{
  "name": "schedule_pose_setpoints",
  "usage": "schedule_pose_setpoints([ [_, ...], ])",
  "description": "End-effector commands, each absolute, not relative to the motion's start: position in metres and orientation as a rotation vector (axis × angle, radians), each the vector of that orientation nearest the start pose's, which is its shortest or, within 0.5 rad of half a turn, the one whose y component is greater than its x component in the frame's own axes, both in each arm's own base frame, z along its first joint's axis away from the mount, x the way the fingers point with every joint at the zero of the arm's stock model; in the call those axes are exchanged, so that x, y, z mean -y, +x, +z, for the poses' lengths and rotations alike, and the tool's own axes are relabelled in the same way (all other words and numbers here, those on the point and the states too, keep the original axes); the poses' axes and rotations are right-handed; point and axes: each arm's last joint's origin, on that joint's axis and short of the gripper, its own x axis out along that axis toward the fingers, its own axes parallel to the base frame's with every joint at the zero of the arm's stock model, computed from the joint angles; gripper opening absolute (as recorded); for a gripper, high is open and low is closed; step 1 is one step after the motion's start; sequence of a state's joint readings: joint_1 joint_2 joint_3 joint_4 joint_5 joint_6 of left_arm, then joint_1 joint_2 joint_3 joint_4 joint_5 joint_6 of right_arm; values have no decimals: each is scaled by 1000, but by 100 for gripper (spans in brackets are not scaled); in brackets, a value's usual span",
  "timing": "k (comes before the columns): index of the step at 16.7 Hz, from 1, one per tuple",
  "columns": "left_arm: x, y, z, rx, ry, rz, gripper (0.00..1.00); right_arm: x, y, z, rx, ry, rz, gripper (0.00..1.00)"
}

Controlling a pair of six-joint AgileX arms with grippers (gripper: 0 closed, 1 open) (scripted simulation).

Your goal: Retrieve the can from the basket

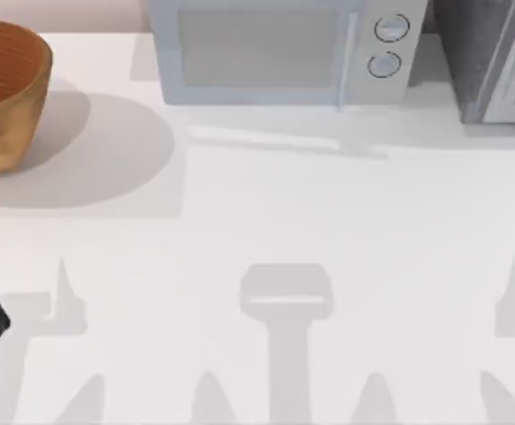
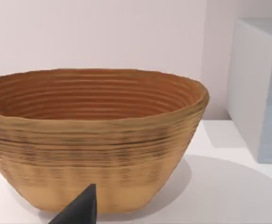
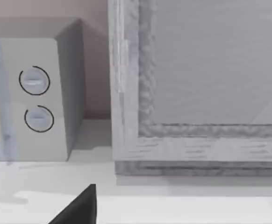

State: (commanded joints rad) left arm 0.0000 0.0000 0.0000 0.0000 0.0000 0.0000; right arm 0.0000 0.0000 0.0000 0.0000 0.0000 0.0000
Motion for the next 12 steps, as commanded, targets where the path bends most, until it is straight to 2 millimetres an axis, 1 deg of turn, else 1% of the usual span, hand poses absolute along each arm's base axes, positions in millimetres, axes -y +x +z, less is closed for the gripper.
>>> schedule_pose_setpoints([
  [3,1,106,162,-5,1,1,100,1,106,160,0,0,0,100],
  [5,1,106,171,-32,3,7,100,1,106,160,0,0,0,100],
  [6,0,107,180,-56,6,10,100,1,106,160,0,0,0,100],
  [9,-1,114,217,-159,16,14,100,1,106,160,0,0,0,100],
  [11,-2,127,248,-255,24,13,100,1,106,160,0,0,0,100],
  [12,-2,136,264,-313,28,11,100,1,106,160,0,0,0,100],
])
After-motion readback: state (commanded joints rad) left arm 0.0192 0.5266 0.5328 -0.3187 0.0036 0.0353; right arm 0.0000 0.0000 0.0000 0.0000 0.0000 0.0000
